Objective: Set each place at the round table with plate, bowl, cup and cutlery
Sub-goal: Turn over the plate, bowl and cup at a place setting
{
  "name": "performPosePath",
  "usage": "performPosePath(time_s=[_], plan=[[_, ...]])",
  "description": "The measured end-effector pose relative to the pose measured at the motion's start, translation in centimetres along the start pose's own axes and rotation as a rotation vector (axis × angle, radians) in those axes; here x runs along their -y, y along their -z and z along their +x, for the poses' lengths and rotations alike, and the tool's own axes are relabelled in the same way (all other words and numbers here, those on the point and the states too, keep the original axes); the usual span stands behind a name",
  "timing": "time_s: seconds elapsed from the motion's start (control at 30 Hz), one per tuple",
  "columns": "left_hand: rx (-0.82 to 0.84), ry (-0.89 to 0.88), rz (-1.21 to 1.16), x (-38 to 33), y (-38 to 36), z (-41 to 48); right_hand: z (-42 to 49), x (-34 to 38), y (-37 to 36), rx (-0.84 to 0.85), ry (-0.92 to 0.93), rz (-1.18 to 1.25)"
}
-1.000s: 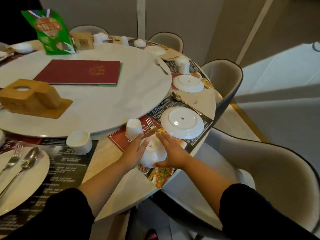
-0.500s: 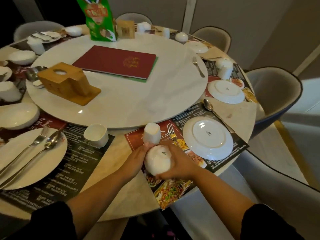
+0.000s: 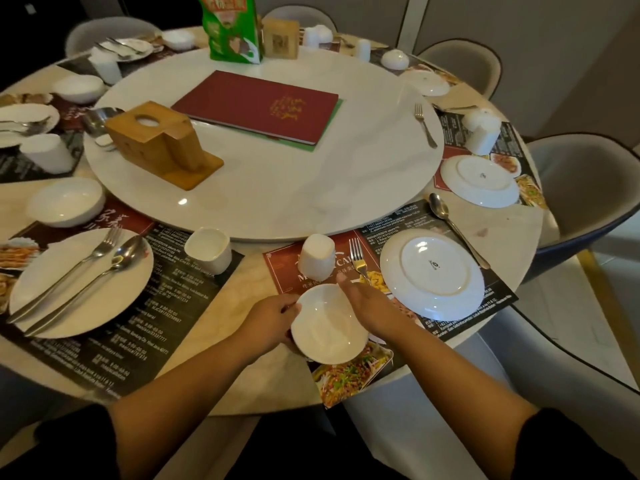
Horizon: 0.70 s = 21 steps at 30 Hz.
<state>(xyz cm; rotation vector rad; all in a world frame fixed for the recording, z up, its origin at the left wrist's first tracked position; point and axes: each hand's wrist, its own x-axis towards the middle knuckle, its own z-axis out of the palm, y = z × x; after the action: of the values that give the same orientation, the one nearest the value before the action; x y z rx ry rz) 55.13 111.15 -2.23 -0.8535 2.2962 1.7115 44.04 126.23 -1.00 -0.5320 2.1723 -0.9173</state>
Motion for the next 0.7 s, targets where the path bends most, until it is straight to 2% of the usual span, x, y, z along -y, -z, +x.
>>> performPosePath(time_s=[0.1, 0.33, 0.37, 0.43, 0.5, 0.53, 0.6, 0.7], plan=[[-0.023, -0.001, 0.091, 0.0, -0.1, 0.1, 0.6, -0.5, -0.2, 0.026, 0.018, -0.119], [-0.029, 0.024, 0.099, 0.2, -0.1, 0.2, 1.8, -0.4, 0.3, 0.131, 0.036, -0.214], [-0.024, 0.010, 0.135, 0.1, 0.0, 0.2, 2.1, 0.0, 0.7, 0.082, 0.061, -0.252], [-0.070, -0.061, 0.283, 0.0, 0.3, 0.3, 2.8, 1.2, 1.5, -0.191, 0.148, -0.315], [-0.232, -0.150, 0.446, 0.4, 0.8, 0.8, 3.8, 3.1, 2.2, -0.432, 0.285, -0.371], [-0.311, -0.186, 0.529, 1.0, 1.0, 1.2, 4.4, 4.2, 2.3, -0.448, 0.348, -0.436], [-0.320, -0.190, 0.722, 2.4, 1.4, 2.2, 5.7, 6.2, 2.1, -0.330, 0.386, -0.662], [-0.134, -0.119, 0.948, 4.6, 1.6, 3.0, 7.6, 7.7, 1.1, -0.108, 0.269, -0.984]])
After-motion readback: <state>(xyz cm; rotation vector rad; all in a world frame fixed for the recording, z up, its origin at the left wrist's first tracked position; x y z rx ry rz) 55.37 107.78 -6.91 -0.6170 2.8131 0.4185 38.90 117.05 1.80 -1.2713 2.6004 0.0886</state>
